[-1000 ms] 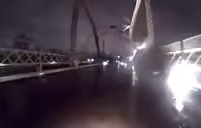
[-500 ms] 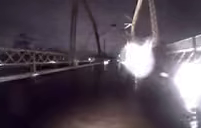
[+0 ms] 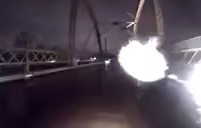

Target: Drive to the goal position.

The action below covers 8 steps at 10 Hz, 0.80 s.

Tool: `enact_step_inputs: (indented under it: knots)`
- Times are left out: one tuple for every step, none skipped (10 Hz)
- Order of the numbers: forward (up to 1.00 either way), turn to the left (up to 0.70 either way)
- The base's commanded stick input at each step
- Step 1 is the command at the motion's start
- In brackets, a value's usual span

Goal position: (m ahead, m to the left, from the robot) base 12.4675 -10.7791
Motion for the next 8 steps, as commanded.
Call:
enact_step_inputs:
  knots:
    - [1.00, 0.00]
    - [1.00, 0.00]
    - [1.00, 0.00]
    - [1.00, 0.18]
    - [1.00, 0.20]
    - [1.00, -0.15]
    - [1.00, -0.32]
    - [1.00, -0.36]
